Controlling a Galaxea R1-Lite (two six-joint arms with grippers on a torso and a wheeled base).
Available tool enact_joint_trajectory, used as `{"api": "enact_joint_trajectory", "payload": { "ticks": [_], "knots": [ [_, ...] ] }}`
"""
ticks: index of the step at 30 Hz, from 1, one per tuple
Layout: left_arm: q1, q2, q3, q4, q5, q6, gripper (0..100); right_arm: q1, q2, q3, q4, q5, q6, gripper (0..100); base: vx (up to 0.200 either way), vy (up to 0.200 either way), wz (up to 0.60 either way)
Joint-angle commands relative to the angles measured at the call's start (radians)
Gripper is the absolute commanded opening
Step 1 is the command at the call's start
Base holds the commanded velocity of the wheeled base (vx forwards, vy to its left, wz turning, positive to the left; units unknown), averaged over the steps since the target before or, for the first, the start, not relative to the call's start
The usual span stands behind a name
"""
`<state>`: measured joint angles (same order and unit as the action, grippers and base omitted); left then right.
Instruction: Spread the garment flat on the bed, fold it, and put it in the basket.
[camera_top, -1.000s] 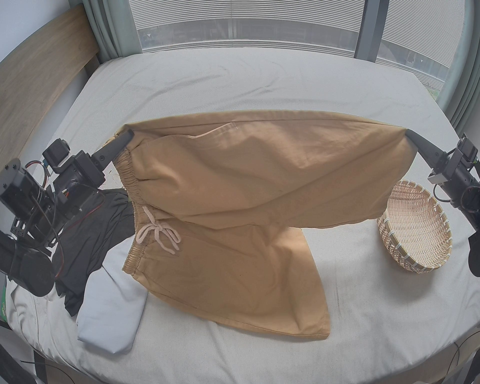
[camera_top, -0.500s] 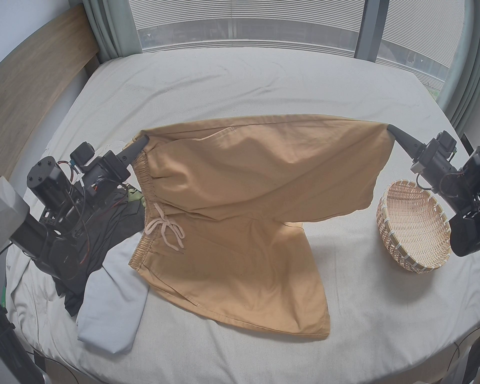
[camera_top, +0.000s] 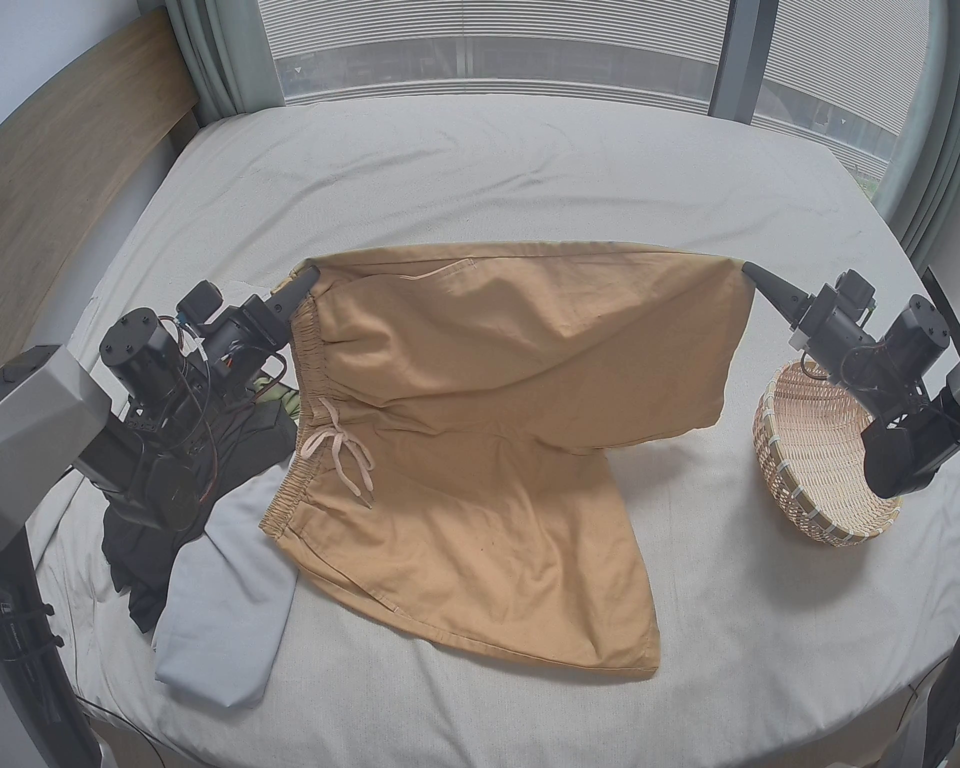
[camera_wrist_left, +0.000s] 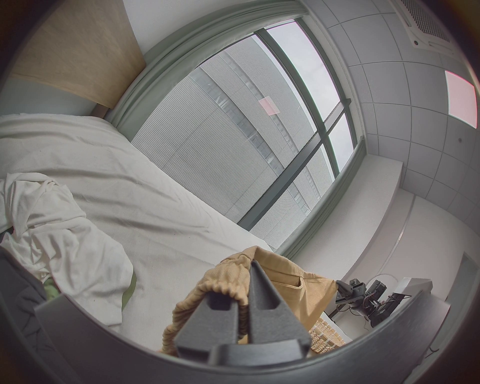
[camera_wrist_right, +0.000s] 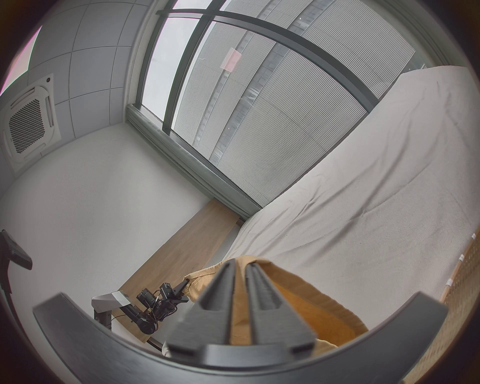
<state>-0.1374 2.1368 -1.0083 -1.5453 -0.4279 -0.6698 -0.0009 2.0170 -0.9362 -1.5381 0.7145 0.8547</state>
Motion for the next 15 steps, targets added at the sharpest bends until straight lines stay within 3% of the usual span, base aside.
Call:
{"api": "enact_joint_trajectory", "payload": {
  "ticks": [1,6,15],
  "knots": [
    [0.009,0.077,-0.092,0.04,0.0,-0.011,100,-0.001,0.069,-0.076,0.007,0.0,0.003,100,0.0,0.0,0.0],
    [0.007,0.081,-0.153,0.137,0.001,-0.088,100,-0.002,0.068,-0.118,0.059,-0.003,0.003,100,0.0,0.0,0.0],
    [0.025,0.075,-0.185,0.269,0.031,-0.09,100,0.028,-0.003,-0.027,0.041,-0.004,-0.003,100,0.0,0.0,0.0]
  ]
}}
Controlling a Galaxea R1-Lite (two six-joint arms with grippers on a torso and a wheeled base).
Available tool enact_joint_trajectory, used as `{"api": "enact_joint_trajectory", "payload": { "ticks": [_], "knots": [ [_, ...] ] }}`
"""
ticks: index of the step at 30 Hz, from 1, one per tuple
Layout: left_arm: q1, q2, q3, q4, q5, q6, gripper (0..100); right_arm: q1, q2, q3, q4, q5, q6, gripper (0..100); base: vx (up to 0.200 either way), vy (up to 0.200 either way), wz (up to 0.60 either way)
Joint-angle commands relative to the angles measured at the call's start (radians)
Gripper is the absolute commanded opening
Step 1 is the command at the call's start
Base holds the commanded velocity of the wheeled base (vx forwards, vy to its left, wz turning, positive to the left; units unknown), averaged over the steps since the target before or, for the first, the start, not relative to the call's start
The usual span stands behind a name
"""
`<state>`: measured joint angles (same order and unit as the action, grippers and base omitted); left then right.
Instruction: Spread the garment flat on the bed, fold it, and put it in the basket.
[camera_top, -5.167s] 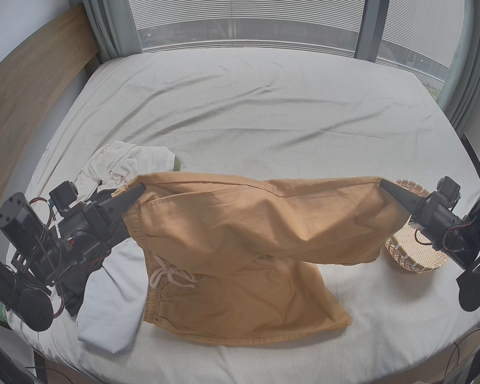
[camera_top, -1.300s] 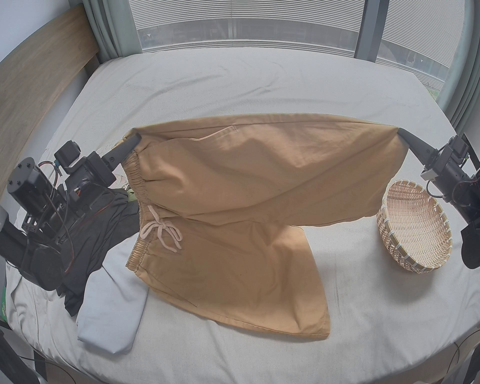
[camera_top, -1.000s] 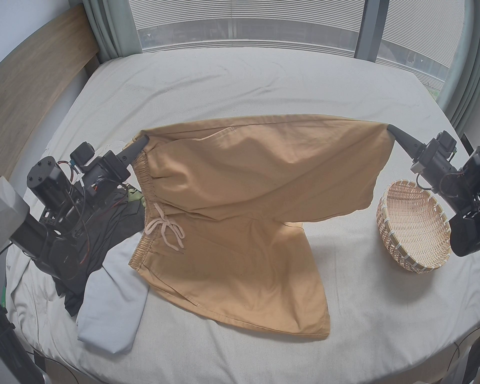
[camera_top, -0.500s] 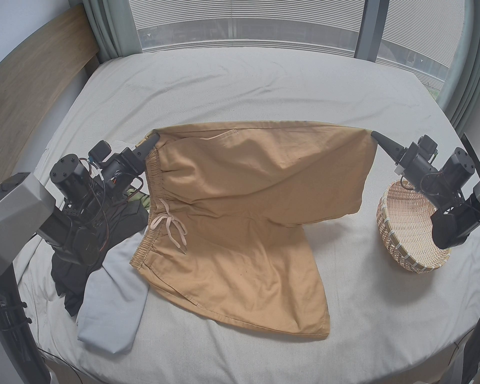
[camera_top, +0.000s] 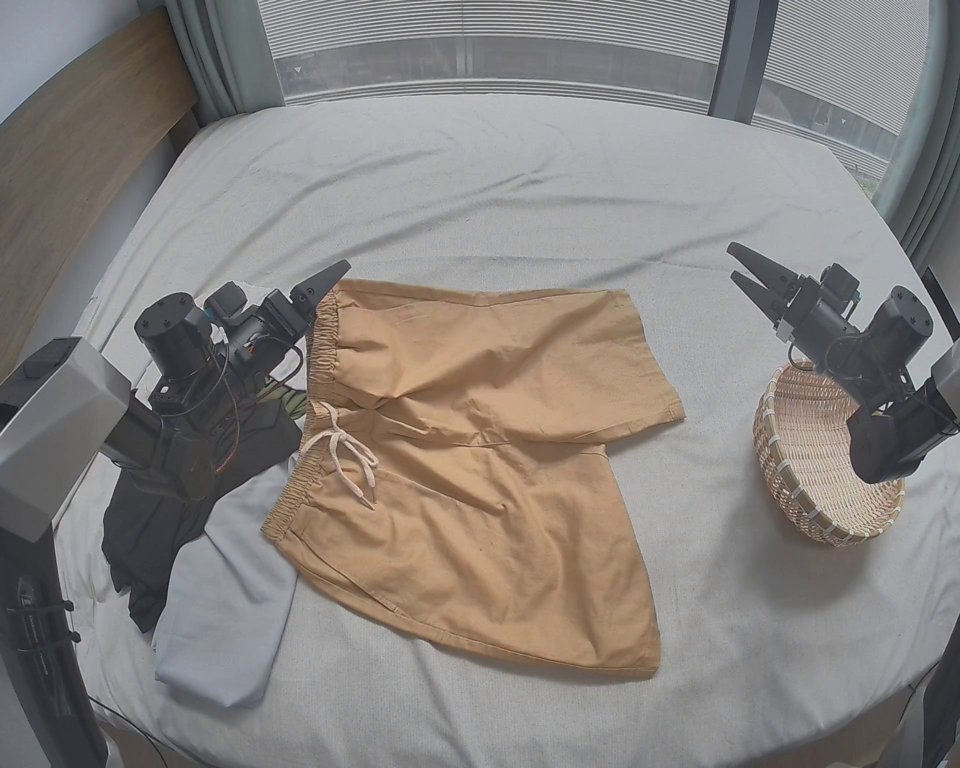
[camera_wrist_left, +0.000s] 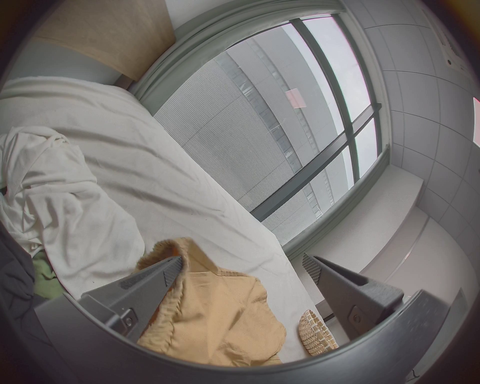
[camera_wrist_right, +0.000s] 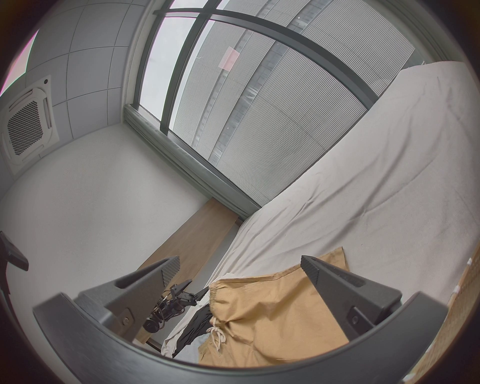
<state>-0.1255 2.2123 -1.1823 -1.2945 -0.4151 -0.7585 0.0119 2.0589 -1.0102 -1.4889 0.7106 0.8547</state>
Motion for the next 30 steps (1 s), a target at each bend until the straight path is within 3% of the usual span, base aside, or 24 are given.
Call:
{"api": "enact_joint_trajectory", "payload": {
  "ticks": [1,6,13,15,21,24,30],
  "knots": [
    [0.017,-0.002,-0.01,0.023,0.025,-0.001,100,0.017,-0.052,0.062,-0.019,0.0,-0.008,100,0.0,0.0,0.0],
    [0.033,-0.037,0.017,0.027,0.042,-0.001,100,0.033,-0.095,0.139,-0.048,-0.002,-0.016,100,0.0,0.0,0.0],
    [0.027,-0.178,0.222,-0.003,0.032,0.036,100,0.048,-0.154,0.289,-0.048,0.0,-0.095,100,0.0,0.0,0.0],
    [0.026,-0.249,0.383,-0.066,-0.011,0.094,100,0.06,-0.154,0.383,-0.048,0.0,-0.172,100,0.0,0.0,0.0],
    [0.047,-0.318,0.701,-0.272,-0.225,0.134,100,0.086,-0.128,0.515,-0.048,0.006,-0.269,100,0.0,0.0,0.0],
    [0.063,-0.338,0.731,-0.258,-0.268,0.143,100,0.095,-0.108,0.533,-0.05,0.007,-0.289,100,0.0,0.0,0.0],
    [0.069,-0.333,0.742,-0.258,-0.277,0.162,100,0.123,-0.062,0.599,-0.05,0.01,-0.341,100,0.0,0.0,0.0]
  ]
}}
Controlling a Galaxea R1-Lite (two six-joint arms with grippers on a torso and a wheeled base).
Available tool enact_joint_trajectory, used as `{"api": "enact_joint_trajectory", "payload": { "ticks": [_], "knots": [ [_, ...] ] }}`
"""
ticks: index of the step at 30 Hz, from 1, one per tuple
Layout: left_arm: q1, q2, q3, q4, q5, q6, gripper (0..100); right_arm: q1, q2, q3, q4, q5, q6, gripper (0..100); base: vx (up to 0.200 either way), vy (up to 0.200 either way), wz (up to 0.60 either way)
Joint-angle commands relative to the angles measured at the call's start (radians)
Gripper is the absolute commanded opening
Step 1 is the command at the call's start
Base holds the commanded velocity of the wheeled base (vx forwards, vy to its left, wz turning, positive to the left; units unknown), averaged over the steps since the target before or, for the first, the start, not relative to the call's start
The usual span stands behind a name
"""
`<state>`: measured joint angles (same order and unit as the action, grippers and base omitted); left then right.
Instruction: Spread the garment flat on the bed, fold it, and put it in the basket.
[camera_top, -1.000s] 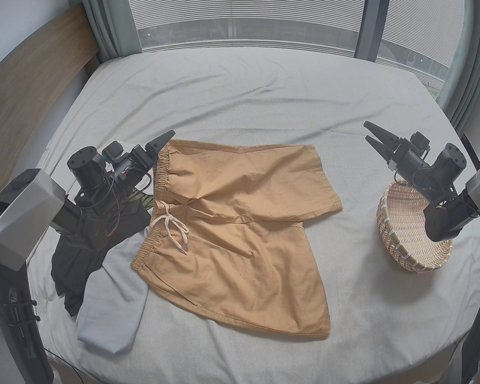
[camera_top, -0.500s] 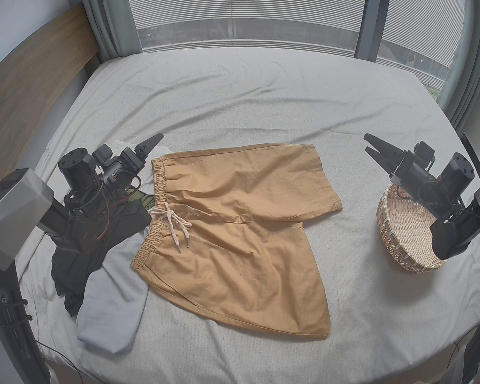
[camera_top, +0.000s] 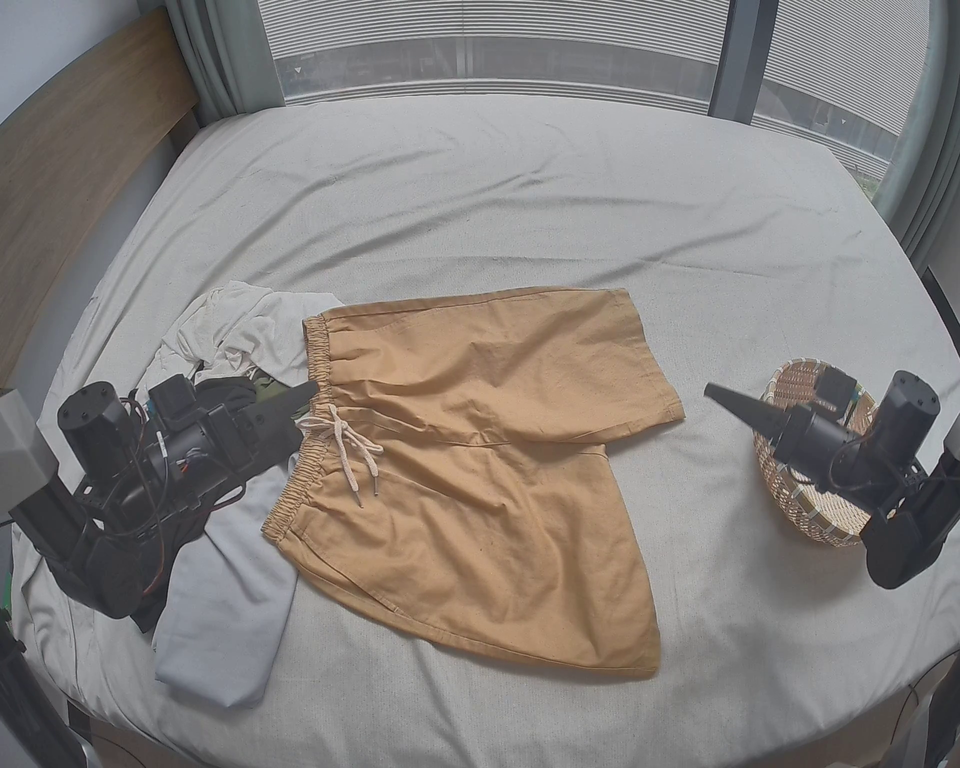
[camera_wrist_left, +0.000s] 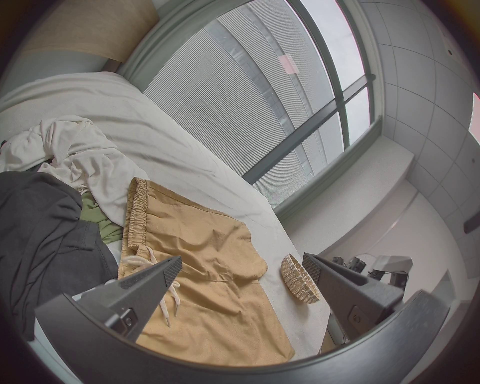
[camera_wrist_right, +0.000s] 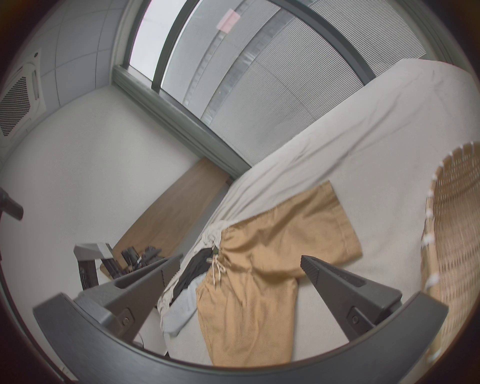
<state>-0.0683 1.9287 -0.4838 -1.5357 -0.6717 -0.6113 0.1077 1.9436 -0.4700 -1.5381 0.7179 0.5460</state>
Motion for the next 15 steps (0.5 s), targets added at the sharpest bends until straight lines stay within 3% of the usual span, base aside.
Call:
{"api": "enact_joint_trajectory", "payload": {
  "ticks": [1,2,5,15],
  "knots": [
    [0.012,-0.05,0.044,-0.017,-0.02,0.015,100,0.027,0.054,0.059,0.0,0.003,-0.032,100,0.0,0.0,0.0],
    [0.01,-0.034,0.041,-0.017,-0.016,0.018,100,0.027,0.124,0.057,0.0,0.005,-0.092,100,0.0,0.0,0.0],
    [0.01,-0.014,0.034,-0.017,-0.016,0.019,100,0.026,0.184,0.056,0.0,0.002,-0.144,100,0.0,0.0,0.0],
    [0.005,0.007,0.022,-0.018,-0.014,0.021,100,0.027,0.256,0.056,0.0,-0.008,-0.152,100,0.0,0.0,0.0]
  ]
}}
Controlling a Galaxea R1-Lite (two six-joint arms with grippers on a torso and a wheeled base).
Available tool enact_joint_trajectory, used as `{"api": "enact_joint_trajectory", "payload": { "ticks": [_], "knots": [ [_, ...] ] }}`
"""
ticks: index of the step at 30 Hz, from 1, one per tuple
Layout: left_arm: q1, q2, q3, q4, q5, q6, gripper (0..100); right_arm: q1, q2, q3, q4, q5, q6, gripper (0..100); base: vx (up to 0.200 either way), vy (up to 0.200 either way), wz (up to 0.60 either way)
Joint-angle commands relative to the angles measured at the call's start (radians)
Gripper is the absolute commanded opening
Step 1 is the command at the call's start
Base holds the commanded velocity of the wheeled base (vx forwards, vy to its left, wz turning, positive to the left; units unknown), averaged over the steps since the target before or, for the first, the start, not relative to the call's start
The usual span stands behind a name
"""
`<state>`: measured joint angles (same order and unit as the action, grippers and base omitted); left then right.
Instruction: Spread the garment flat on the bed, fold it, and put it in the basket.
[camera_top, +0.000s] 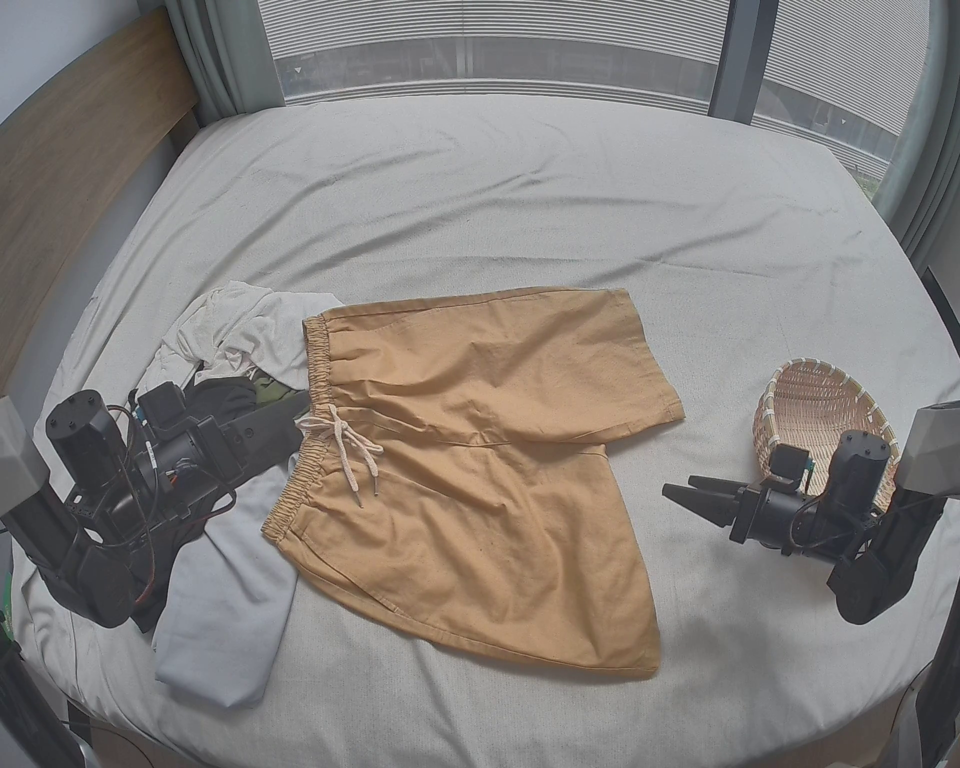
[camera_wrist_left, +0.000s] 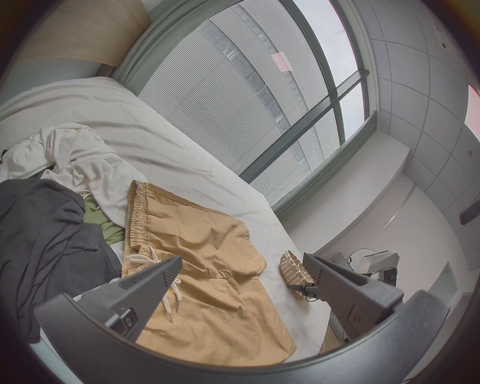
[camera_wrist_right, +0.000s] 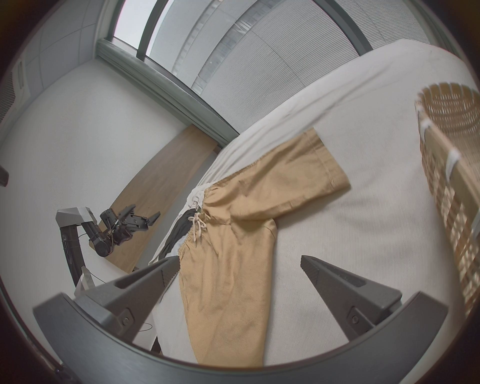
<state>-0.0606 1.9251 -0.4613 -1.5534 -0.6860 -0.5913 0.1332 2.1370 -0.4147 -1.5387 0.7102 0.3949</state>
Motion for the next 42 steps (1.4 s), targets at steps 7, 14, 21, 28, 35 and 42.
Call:
{"api": "enact_joint_trajectory", "payload": {
  "ticks": [7,14,21,28,35,42],
  "knots": [
    [-0.004,0.012,0.001,-0.001,0.0,0.001,100,0.026,0.112,-0.013,0.0,0.0,0.002,100,0.0,0.0,0.0],
    [-0.007,0.012,0.004,-0.001,0.0,0.001,100,0.071,0.172,-0.046,0.0,-0.026,0.001,100,0.0,0.0,0.0],
    [-0.011,0.012,0.009,-0.001,0.0,0.001,100,0.075,0.178,-0.041,0.0,-0.029,0.001,100,0.0,0.0,0.0],
    [-0.015,0.012,0.009,-0.001,0.0,0.001,100,0.071,0.212,0.019,0.0,-0.031,-0.054,100,0.0,0.0,0.0],
    [-0.015,0.009,0.007,-0.001,0.0,0.001,100,0.085,0.221,0.088,0.002,-0.028,-0.096,100,0.0,0.0,0.0],
    [-0.016,0.012,0.007,-0.001,0.0,0.001,100,0.112,0.23,0.105,0.002,-0.028,-0.094,100,0.0,0.0,0.0]
  ]
}}
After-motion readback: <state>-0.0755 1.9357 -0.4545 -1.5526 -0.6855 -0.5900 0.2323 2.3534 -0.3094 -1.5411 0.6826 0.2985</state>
